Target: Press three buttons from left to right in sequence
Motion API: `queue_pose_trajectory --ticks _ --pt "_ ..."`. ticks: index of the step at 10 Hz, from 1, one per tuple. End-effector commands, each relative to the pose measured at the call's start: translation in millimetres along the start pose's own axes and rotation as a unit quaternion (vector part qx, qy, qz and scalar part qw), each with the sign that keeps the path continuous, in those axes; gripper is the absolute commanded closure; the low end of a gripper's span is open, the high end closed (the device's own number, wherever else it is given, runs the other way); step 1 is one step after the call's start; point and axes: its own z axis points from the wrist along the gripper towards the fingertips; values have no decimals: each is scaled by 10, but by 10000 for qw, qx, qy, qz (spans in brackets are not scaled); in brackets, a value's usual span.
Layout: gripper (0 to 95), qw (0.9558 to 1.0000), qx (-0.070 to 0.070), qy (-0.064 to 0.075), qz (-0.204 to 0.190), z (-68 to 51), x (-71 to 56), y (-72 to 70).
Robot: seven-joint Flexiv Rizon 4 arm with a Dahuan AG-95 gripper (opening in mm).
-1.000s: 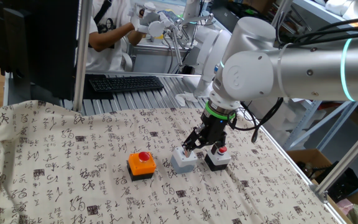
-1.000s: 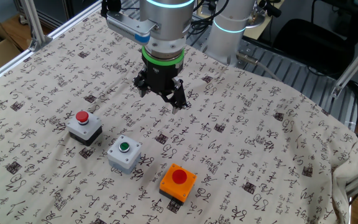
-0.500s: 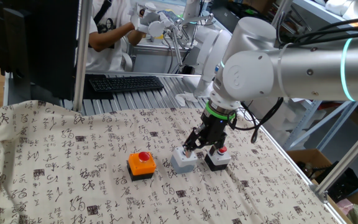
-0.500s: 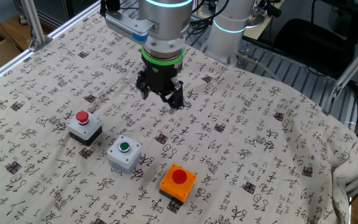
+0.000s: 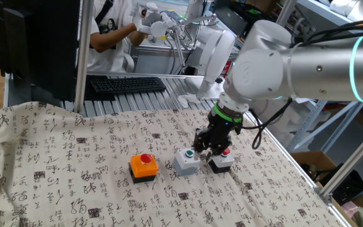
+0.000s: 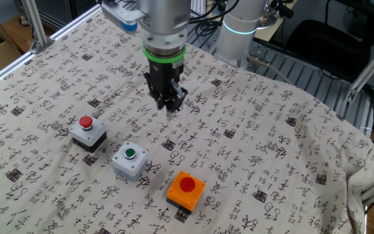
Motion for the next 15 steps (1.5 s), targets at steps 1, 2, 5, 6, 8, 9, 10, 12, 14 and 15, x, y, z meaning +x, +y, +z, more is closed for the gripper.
queue_pose_trajectory --ticks 1,2,5,6,8,9,10,12,14,15 --pt "950 9990 -62 -4 438 4 -5 2" --pt "950 9990 -60 2 437 4 -5 2" --pt "950 9989 -42 -13 469 4 -5 2" --pt "950 9989 -8 -28 462 4 -5 2" --pt "950 9987 28 -74 509 12 -31 3" --pt "950 9985 83 -119 533 25 -60 2" --pt "950 9984 90 -123 547 44 -102 -1" --pt "950 9984 181 -174 509 78 -183 -16" --pt "950 9986 214 -190 448 125 -306 -61" --pt "950 9987 204 -190 423 141 -349 -83"
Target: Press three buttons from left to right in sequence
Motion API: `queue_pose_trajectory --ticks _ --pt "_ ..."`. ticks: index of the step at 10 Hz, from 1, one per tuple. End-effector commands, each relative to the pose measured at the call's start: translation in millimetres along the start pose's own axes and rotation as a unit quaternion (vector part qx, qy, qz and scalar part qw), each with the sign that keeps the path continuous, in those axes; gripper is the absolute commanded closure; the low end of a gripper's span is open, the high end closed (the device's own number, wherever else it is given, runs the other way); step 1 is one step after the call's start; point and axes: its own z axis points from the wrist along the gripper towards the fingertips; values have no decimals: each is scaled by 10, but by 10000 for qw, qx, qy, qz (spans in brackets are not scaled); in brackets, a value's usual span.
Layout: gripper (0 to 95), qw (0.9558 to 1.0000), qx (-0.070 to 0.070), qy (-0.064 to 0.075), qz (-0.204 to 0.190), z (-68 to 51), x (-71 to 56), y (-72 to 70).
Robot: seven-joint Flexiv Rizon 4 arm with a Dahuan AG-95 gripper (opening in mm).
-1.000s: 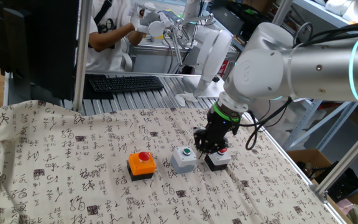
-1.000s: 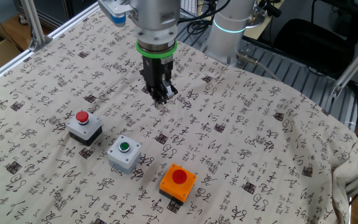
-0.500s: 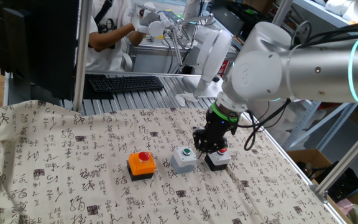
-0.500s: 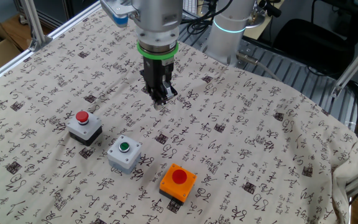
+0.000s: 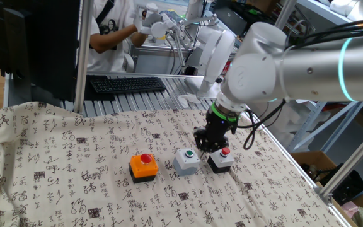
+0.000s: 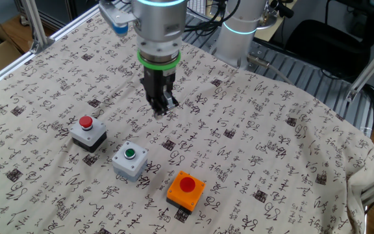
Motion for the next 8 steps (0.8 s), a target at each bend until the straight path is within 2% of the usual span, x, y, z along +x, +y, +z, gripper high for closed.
queue_pose_trajectory --ticks 1,5,7,8 --pt "950 10000 -27 9 -48 31 -91 -39" --pt "950 9998 -23 10 -198 94 -287 -203" --pt "950 9994 170 -23 -302 90 -358 -215" --pt "950 9994 162 10 -321 83 -397 -222"
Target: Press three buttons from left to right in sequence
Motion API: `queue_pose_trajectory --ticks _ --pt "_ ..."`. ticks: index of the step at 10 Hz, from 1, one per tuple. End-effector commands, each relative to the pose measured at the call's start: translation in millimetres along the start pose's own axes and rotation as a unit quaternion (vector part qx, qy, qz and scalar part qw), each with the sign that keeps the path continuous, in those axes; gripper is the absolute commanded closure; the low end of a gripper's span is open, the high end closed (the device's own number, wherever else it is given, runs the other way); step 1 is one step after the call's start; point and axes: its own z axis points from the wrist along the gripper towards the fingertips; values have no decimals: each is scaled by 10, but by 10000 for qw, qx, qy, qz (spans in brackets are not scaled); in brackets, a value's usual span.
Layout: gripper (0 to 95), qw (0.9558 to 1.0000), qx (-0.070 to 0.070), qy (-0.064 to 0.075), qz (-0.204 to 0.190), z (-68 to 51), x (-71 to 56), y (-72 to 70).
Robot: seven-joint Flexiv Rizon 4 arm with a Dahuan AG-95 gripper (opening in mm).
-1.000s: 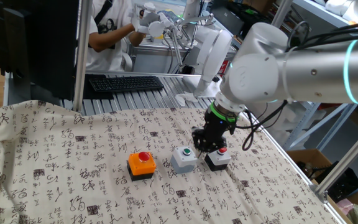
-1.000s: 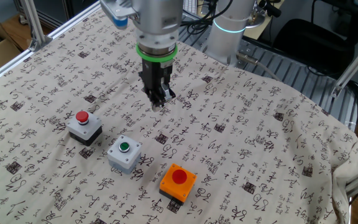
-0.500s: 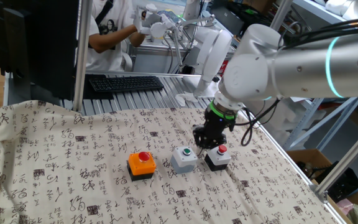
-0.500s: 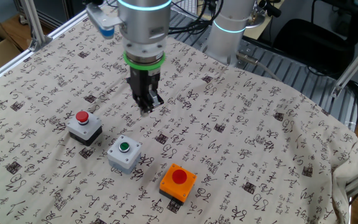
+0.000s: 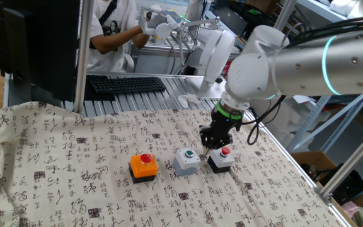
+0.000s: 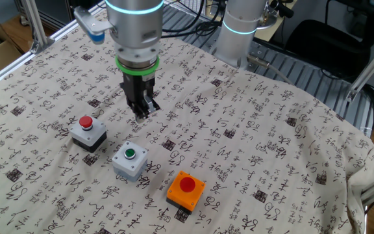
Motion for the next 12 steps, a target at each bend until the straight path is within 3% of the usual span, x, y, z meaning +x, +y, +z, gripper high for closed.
queue_pose_trajectory --ticks 1,8,12 --pt "950 10000 17 24 -64 -11 -52 -20" --pt "950 9998 -133 77 -82 -10 -67 -26" --pt "950 9998 -144 94 -130 -11 -72 -25"
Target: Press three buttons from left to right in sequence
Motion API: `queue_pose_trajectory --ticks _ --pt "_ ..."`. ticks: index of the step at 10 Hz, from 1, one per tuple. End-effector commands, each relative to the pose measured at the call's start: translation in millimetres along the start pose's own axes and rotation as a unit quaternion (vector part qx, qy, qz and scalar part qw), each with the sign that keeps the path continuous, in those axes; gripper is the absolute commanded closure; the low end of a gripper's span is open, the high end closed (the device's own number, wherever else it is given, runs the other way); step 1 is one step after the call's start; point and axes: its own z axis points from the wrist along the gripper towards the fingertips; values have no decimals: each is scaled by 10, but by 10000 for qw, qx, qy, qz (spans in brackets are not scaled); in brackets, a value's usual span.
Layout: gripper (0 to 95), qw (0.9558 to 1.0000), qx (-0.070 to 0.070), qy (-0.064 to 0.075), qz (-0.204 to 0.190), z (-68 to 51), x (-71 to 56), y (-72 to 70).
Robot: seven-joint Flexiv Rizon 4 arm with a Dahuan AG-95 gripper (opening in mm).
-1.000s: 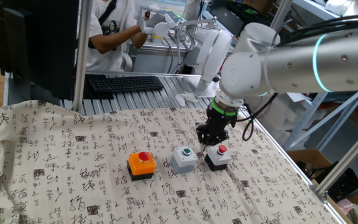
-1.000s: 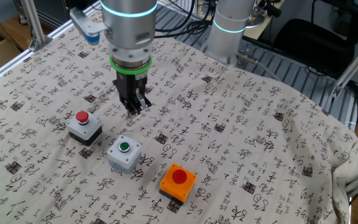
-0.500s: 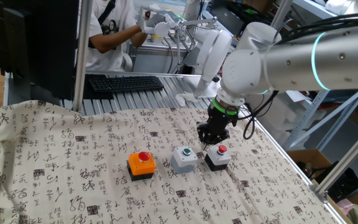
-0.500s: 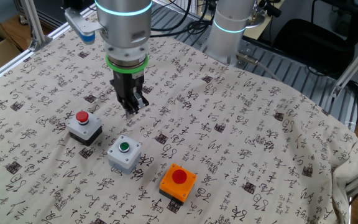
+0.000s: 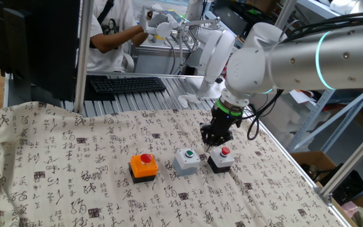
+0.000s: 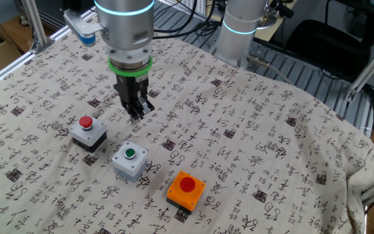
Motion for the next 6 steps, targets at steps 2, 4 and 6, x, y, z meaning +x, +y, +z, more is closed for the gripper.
queue_pose_trajectory --ticks 2,4,6 --pt "950 10000 -42 18 -7 1 2 -6" --pt "950 10000 -45 14 4 1 2 -6" --pt "950 10000 -50 15 -16 1 2 -6"
